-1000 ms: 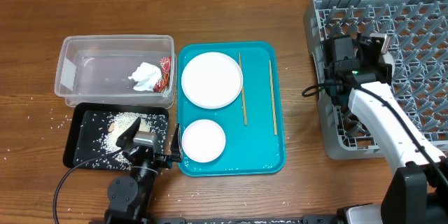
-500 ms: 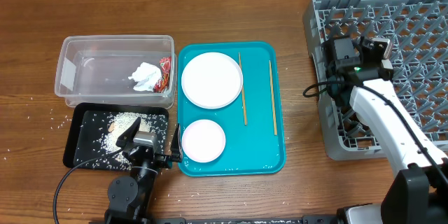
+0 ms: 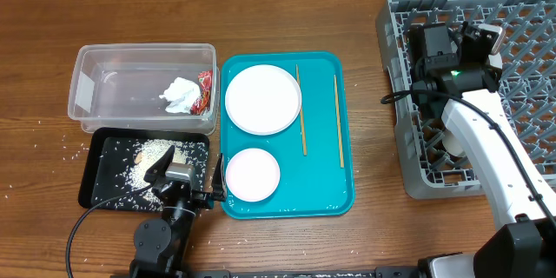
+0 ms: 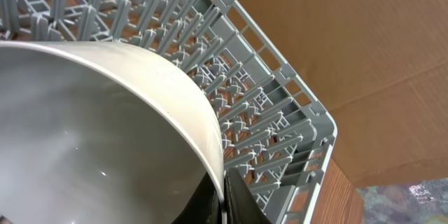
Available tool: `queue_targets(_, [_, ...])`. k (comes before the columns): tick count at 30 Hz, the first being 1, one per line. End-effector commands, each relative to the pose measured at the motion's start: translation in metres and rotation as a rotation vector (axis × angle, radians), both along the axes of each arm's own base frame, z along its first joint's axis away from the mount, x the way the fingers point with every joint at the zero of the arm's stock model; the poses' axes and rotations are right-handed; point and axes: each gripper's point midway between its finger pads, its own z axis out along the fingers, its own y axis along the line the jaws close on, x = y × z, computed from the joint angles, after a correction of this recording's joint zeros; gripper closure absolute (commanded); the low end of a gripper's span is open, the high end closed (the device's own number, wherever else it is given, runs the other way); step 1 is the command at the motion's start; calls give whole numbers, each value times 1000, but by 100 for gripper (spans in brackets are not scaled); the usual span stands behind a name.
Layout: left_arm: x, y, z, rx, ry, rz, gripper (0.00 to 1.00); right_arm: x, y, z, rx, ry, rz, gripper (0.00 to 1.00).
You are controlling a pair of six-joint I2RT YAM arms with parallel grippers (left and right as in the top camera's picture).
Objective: Sort waste into correct bins and load items into the dishwasher
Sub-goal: 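Place the white bowl upside down in the grey rack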
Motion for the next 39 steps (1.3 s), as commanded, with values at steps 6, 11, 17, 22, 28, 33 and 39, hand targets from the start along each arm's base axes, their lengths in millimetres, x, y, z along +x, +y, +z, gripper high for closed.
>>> queue_targets(6, [0,2,0,17,-10,4,0,6,-5,19,3,-103,-26,96])
queue_targets(11, [0,2,0,17,-10,4,0,7,-5,-1,-19,7,-18,96])
queue_targets(17, [0,2,0,17,-10,4,0,-4,6,-13,-24,86,-5,96])
queue_targets(22, [0,2,0,17,-10,4,0,-16,27,-10,-67,128,30,96])
queue_targets(28, [0,2,0,17,-10,4,0,-7,29,9,-164,42,28,96])
queue_targets(33, [0,2,0,17,-10,4,0,-4,2,9,-158,-5,-58,96])
queue_targets(39, [0,2,0,17,-10,4,0,0,-1,-29,-134,133,-61,96])
